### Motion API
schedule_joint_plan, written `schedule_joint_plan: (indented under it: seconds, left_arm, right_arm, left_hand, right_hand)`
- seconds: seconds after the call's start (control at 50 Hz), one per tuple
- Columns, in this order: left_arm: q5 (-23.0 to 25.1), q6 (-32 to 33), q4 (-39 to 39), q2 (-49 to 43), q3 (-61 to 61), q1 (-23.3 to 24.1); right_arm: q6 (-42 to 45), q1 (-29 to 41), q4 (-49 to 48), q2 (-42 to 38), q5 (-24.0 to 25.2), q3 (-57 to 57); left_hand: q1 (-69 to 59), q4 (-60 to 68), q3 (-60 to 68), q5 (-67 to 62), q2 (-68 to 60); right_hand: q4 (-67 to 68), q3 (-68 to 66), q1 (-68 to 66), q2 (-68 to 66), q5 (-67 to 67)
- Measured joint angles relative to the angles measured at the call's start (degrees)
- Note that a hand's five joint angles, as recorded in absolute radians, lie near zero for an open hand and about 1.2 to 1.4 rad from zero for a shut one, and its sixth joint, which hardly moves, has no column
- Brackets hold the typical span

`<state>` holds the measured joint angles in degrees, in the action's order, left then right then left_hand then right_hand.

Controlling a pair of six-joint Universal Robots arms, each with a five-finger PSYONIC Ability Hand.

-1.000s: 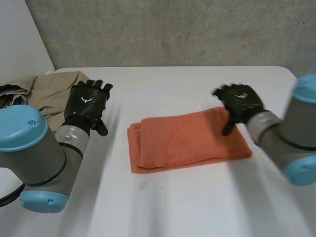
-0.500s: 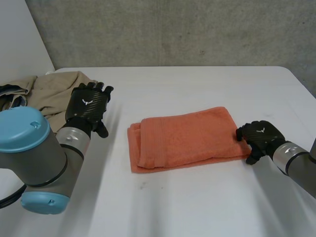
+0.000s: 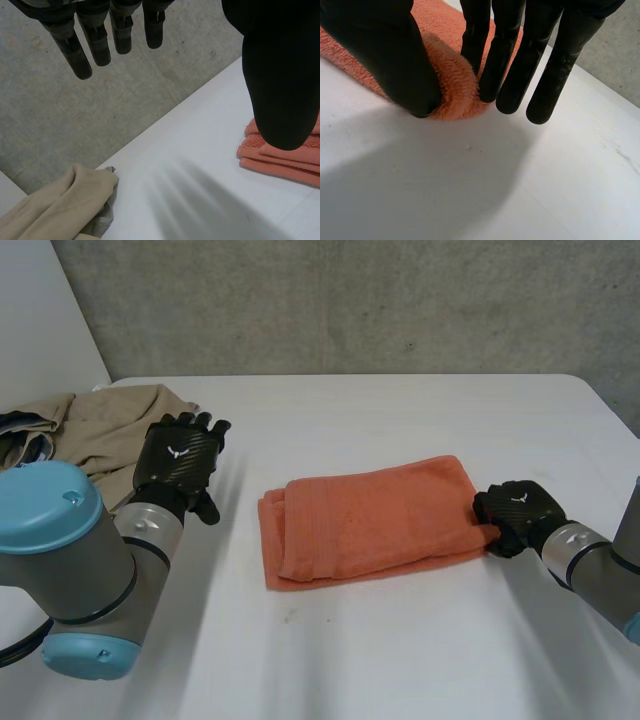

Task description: Fold the laundry.

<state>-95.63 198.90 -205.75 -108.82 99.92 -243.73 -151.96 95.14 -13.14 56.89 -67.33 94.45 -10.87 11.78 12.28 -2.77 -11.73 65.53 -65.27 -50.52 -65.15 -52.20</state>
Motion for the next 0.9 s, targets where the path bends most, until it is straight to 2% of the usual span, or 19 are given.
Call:
schedule_joint_plan:
  seconds: [0.12,0.22,0.36,0.4,0.5,0.52,0.6,0.64,0.68,0.7,0.76,0.78,0.9]
  left_arm:
    - [0.0,0.0,0.0,0.0,0.0,0.0]
    - [-0.1,0.0,0.0,0.4,0.0,-0.2]
    - [-0.2,0.0,0.1,1.8,0.0,-0.6]
    - [-0.2,-0.1,0.1,2.3,0.0,-0.7]
    - [-0.2,-0.1,0.1,2.7,0.1,-0.8]
    - [-0.2,-0.1,0.1,2.8,0.1,-0.8]
    - [-0.2,-0.1,0.0,2.7,-0.2,-0.8]
    - [-0.2,0.0,0.0,2.6,-0.7,-0.7]
    - [-0.2,0.0,0.0,2.5,-1.2,-0.6]
    - [-0.1,-0.1,0.0,2.3,-1.6,-0.5]
    - [-0.1,-0.5,0.2,2.0,-2.9,-0.1]
    - [-0.1,-0.9,0.5,1.8,-3.8,0.3]
    - [0.6,-5.9,4.6,-1.8,-10.3,3.7]
  right_arm:
    - [-0.1,0.9,0.1,0.4,-0.6,-0.4]
    - [0.1,4.4,1.3,2.6,-2.6,-2.8]
    - [0.2,15.0,4.9,5.4,-5.4,-10.3]
    - [0.3,20.3,6.0,5.0,-5.6,-13.8]
    - [0.3,28.8,7.2,2.2,-5.5,-19.2]
    - [0.3,32.6,7.9,0.0,-5.4,-21.6]
    - [0.3,37.7,9.7,-4.2,-5.5,-25.3]
    - [0.1,39.7,11.6,-6.6,-6.1,-27.4]
    - [-0.2,40.3,12.7,-7.4,-6.7,-28.2]
    - [-0.6,40.6,13.5,-7.7,-7.5,-28.8]
    - [-2.2,40.6,14.5,-7.2,-9.7,-29.4]
    - [-3.7,40.1,14.9,-6.4,-11.3,-29.6]
    - [-14.8,33.3,15.7,-2.1,-16.3,-28.8]
  left_hand:
    - [0.0,0.0,0.0,0.0,0.0]
    - [0.0,0.0,0.0,0.0,0.0]
    - [0.0,0.0,0.0,0.0,0.0]
    - [0.0,0.0,0.0,0.0,0.0]
    - [0.0,0.0,0.0,0.0,0.0]
    - [0.0,0.0,0.0,0.0,0.0]
    - [0.0,0.0,0.0,0.0,0.0]
    - [0.0,0.0,0.0,0.0,0.0]
    - [0.0,0.0,0.0,0.0,0.0]
    - [0.0,0.0,0.0,0.0,0.0]
    - [0.0,0.0,0.0,0.0,0.0]
    - [0.0,0.0,0.0,0.0,0.0]
    - [0.0,0.0,0.0,0.0,0.0]
  right_hand:
    - [1.9,-1.9,-0.6,-1.8,-1.8]
    - [2.6,-2.3,-2.9,-2.0,-2.4]
    - [2.6,-2.3,-3.3,-2.0,-3.8]
    - [2.7,-2.3,-3.9,-2.0,-4.0]
    - [2.7,-2.3,-4.1,-2.0,-4.1]
    - [2.7,-2.3,-4.4,-2.0,-4.1]
    - [1.7,-1.2,-4.3,-1.0,-3.6]
    - [-19.0,19.0,13.6,20.3,15.0]
    - [-30.6,31.8,23.8,32.2,26.4]
    - [-40.8,40.9,31.2,41.4,37.0]
    - [-41.7,41.8,31.8,43.1,37.9]
    - [-51.6,52.3,38.5,51.9,47.7]
    - [-51.8,52.7,38.7,52.3,48.1]
